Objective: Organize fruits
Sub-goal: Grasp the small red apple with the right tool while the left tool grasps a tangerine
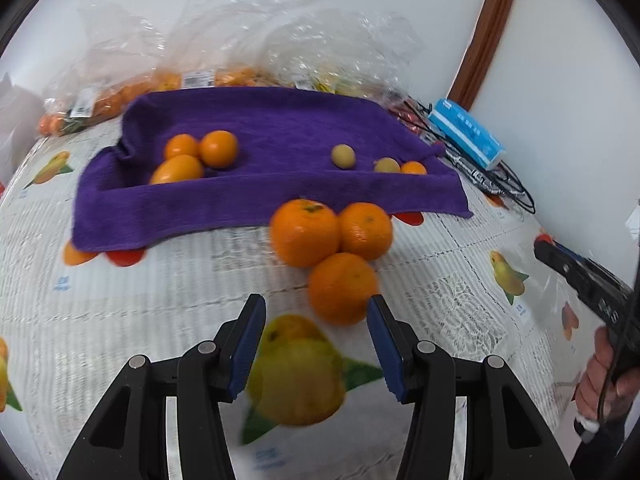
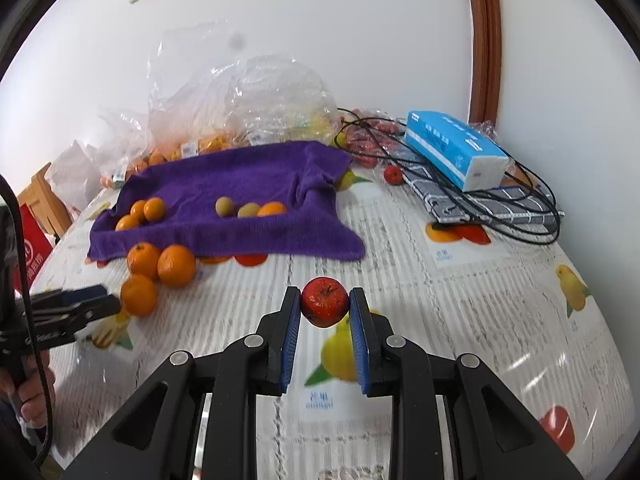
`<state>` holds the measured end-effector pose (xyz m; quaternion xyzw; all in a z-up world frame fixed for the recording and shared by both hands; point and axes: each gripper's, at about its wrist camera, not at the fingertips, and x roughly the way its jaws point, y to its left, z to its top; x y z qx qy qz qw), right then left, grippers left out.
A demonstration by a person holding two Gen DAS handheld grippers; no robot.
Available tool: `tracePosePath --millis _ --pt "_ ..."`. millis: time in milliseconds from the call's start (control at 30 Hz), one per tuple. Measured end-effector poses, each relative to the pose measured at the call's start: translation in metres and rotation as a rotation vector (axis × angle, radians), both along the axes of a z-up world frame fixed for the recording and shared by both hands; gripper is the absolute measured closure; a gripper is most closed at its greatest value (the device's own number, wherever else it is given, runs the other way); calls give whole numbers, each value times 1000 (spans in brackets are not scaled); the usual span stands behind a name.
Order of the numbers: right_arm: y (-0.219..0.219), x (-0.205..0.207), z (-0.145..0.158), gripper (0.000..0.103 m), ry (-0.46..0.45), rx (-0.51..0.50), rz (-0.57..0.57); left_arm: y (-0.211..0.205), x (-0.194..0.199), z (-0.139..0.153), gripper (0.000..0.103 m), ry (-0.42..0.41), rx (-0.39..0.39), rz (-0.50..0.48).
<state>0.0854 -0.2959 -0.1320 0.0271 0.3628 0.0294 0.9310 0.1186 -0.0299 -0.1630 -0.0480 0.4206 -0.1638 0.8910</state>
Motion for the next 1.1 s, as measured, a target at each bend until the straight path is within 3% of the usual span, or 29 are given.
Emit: tracePosePath --millis 100,333,467,1100 --pt "-2 -7 -6 79 8 -22 6 -14 5 -2 49 15 24 0" --pt "-7 -13 -20 79 33 -17 11 -35 9 -6 53 4 85 10" --pt "-9 -14 -25 79 40 5 8 -41 7 -7 63 -13 142 13" --pt "22 -22 -11 79 23 24 28 0 -26 10 64 -43 48 48"
